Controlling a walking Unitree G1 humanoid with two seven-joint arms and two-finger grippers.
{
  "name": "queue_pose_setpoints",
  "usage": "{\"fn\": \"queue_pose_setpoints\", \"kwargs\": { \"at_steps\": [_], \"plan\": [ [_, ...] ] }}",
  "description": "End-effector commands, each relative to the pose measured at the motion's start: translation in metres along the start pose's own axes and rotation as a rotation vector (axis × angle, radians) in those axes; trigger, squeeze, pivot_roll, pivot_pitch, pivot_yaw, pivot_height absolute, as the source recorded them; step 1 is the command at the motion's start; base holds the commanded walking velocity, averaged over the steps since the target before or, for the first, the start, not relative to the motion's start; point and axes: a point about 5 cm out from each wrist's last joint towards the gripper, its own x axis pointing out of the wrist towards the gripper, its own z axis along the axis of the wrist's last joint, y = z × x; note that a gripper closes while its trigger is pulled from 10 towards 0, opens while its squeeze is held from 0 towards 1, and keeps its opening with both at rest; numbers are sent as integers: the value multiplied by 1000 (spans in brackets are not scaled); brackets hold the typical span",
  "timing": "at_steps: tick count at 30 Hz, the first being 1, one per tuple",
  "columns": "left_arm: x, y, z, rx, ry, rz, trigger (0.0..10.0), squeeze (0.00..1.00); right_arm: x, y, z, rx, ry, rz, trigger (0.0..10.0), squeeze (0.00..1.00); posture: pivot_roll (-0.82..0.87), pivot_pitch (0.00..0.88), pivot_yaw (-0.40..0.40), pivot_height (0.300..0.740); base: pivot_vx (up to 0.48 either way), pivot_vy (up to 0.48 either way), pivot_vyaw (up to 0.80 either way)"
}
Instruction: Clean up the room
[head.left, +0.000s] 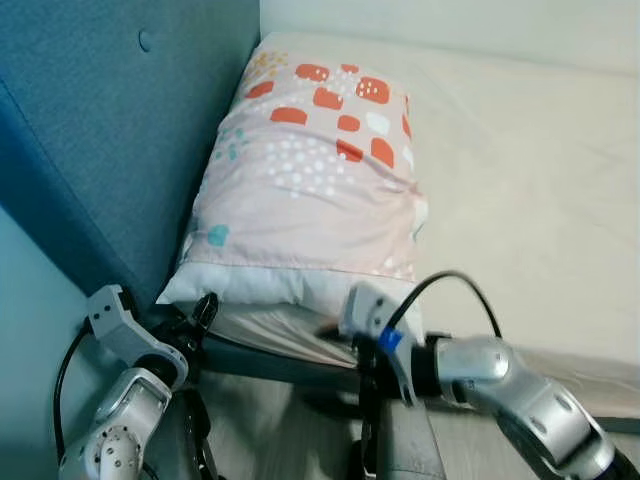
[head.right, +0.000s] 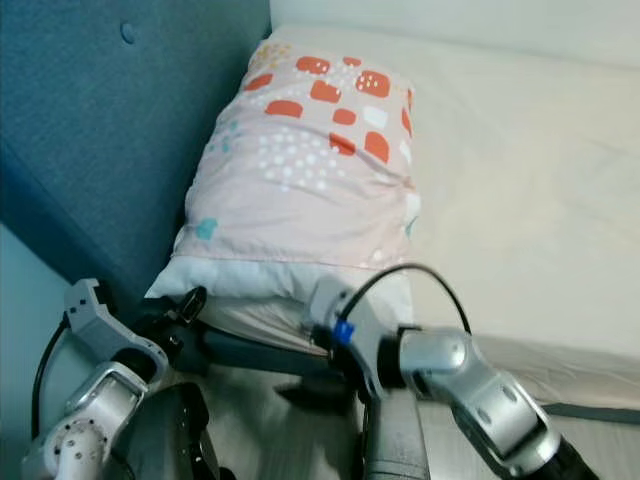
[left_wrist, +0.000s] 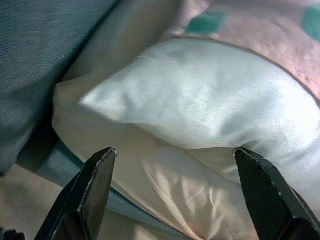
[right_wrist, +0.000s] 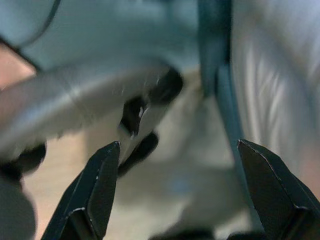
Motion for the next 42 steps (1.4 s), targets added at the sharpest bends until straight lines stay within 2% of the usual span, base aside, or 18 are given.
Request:
{"fn": "queue_pose_setpoints", "kwargs": {
  "at_steps": [1, 3, 5, 8, 11, 13, 15, 17, 21, 25, 27, 28, 31, 33, 35, 37, 41, 42],
  "plan": [
    [0, 8, -1, 72, 20, 30, 10000, 0, -4, -1, -4, -10, 59, -33, 10000, 0, -78, 216, -33, 511, 0, 0, 0],
    [1, 10, 2, 100, 17, 41, 10000, 0, -7, -5, -5, -6, 73, -65, 10000, 0, -78, 216, -33, 511, 0, 0, 0],
    [3, 24, 14, 152, -12, 93, 10000, 0, -5, -22, -8, 19, 55, -157, 10000, 0, -76, 219, -36, 511, 0, 0, 0],
    [4, 29, 24, 177, -42, 114, 10000, 0, 4, -33, -13, 44, 11, -198, 10000, 0, -61, 227, -32, 511, 0, 0, 0],
    [4, 28, 28, 197, -57, 113, 10000, 0, 10, -37, -16, 65, -21, -201, 10000, 0, -61, 227, -32, 511, 0, 0, 0],
    [1, 24, 29, 217, -62, 102, 10000, 0, 19, -51, -11, 71, -100, -229, 10000, 0, -43, 237, -33, 511, 0, 0, 0],
    [-6, 22, 28, 226, -60, 102, 10000, 0, 29, -71, -2, 169, -256, -257, 10000, 0, -23, 261, -35, 511, 0, 0, 0],
    [-6, 22, 28, 226, -60, 102, 10000, 0, 29, -71, -2, 169, -256, -257, 10000, 0, -23, 261, -35, 511, 0, 0, 0],
    [-13, 21, 30, 273, -69, 105, 10000, 0, 40, -86, 0, 265, -346, -257, 10000, 0, 10, 278, -38, 511, 0, 0, 0],
    [-19, 20, 34, 299, -80, 107, 10000, 0, 40, -99, 9, 276, -403, -265, 10000, 0, 36, 298, -39, 511, 0, 0, 0],
    [-22, 19, 37, 311, -89, 111, 10000, 0, 35, -114, 21, 290, -474, -282, 10000, 0, 44, 302, -39, 511, 0, 0, 0],
    [-22, 19, 37, 311, -89, 111, 10000, 0, 35, -114, 21, 290, -474, -282, 10000, 0, 44, 302, -39, 511, 0, 0, 0],
    [-22, 15, 38, 326, -100, 110, 10000, 0, 29, -131, 33, 332, -579, -296, 10000, 0, 71, 300, -45, 511, 0, 0, 0],
    [-22, 14, 38, 328, -102, 110, 10000, 0, 28, -134, 34, 339, -597, -294, 10000, 0, 71, 300, -45, 511, 0, 0, 0],
    [-21, 13, 40, 340, -116, 109, 10000, 0, 20, -143, 50, 439, -756, -261, 10000, 0, 71, 284, -46, 511, 0, 0, 0],
    [-21, 12, 41, 344, -119, 109, 10000, 0, 18, -146, 54, 464, -800, -247, 10000, 0, 70, 283, -46, 511, 0, 0, 0],
    [-20, 12, 41, 345, -122, 110, 10000, 0, 21, -145, 56, 478, -812, -222, 10000, 0, 66, 274, -51, 511, 0, 0, 0],
    [-19, 12, 41, 343, -126, 109, 10000, 0, 30, -139, 53, 456, -761, -188, 10000, 0, 63, 264, -55, 511, 0, 0, 0]
  ]
}}
